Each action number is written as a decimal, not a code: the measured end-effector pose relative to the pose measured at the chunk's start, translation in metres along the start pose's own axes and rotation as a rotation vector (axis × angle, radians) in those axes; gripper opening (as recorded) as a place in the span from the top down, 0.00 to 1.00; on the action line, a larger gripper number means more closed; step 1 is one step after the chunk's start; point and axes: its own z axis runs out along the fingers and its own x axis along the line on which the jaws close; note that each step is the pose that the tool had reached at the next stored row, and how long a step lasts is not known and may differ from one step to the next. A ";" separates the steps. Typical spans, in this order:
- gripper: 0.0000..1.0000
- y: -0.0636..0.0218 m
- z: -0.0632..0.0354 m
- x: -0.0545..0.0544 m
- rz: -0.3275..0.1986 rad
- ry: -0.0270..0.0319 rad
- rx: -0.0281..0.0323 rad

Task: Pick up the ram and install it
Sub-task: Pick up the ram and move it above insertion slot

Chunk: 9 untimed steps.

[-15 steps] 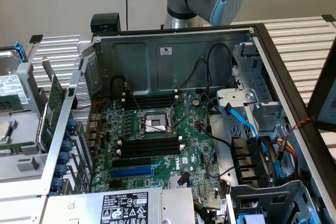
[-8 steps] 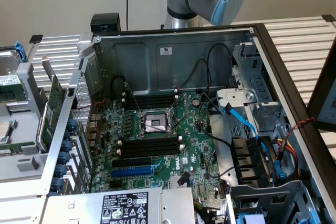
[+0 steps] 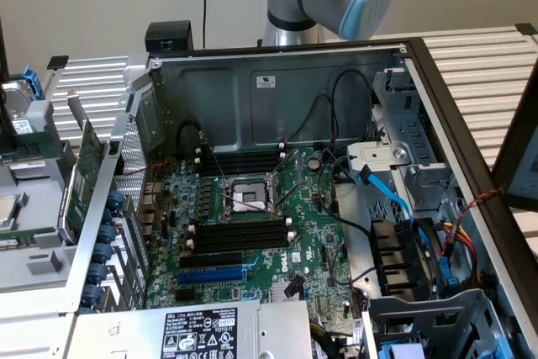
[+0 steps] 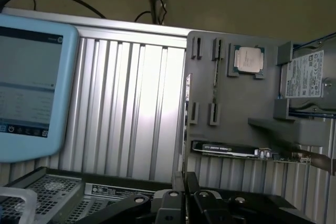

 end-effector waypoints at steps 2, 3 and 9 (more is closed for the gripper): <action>0.87 -0.0054 -0.0018 0.000 0.000 0.0000 0.0000; 0.87 -0.0080 -0.0031 0.001 0.000 -0.0001 0.0001; 0.87 -0.0243 -0.0114 0.002 -0.001 -0.0104 0.0073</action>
